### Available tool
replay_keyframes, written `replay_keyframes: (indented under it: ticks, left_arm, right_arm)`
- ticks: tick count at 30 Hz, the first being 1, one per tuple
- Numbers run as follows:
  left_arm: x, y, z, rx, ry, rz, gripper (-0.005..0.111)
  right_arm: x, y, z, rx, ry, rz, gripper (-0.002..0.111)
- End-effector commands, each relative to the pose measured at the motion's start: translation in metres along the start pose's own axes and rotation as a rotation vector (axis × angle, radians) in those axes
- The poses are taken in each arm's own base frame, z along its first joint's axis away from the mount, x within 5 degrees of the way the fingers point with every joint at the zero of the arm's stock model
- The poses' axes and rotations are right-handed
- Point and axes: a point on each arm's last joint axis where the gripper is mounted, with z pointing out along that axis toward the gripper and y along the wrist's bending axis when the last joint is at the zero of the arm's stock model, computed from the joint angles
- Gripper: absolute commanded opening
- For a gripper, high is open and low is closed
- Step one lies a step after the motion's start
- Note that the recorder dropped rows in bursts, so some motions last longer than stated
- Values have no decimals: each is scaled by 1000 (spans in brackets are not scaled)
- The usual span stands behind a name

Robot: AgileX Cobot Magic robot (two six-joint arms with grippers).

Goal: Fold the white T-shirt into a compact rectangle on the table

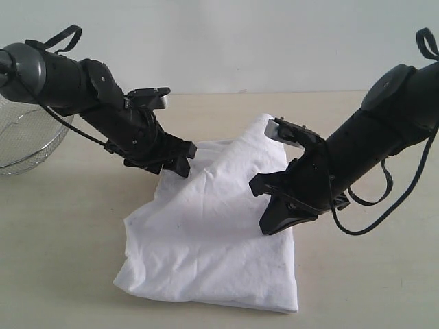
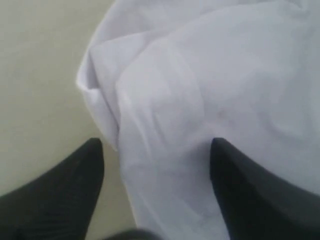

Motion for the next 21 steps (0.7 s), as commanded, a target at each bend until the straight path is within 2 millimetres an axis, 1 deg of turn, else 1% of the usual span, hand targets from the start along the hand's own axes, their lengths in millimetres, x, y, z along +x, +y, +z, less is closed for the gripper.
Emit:
replay_keyframes:
  ticks: [1, 3, 5, 6, 7, 8, 9, 11, 17, 19, 21]
  left_arm:
    - [-2, -1, -1, 8, -14, -9, 58]
    - [-2, -1, -1, 8, -14, -9, 54]
    - [-2, -1, -1, 8, -14, -9, 45]
    - [-2, -1, -1, 8, -14, -9, 39]
    - [-3, -1, -1, 7, -16, -9, 27]
    - [-3, 0, -1, 6, -20, -9, 22]
    - [-3, 0, -1, 4, -25, -9, 12]
    - [-3, 0, -1, 2, -24, -6, 4]
    - [-3, 1, -1, -12, -21, 18, 4]
    - [-5, 1, -3, -19, -34, 26, 4]
    - [-8, 1, -11, -27, -56, 38, 4]
  right_arm:
    - [0, 0, 1, 4, 0, -3, 0]
    - [0, 0, 1, 4, 0, -3, 0]
    - [0, 0, 1, 4, 0, -3, 0]
    - [0, 0, 1, 4, 0, -3, 0]
    - [0, 0, 1, 4, 0, -3, 0]
    - [0, 0, 1, 4, 0, -3, 0]
    - [0, 0, 1, 4, 0, -3, 0]
    - [0, 0, 1, 4, 0, -3, 0]
    - [0, 0, 1, 4, 0, -3, 0]
    - [0, 0, 1, 4, 0, 0, 0]
    - [0, 0, 1, 4, 0, 0, 0]
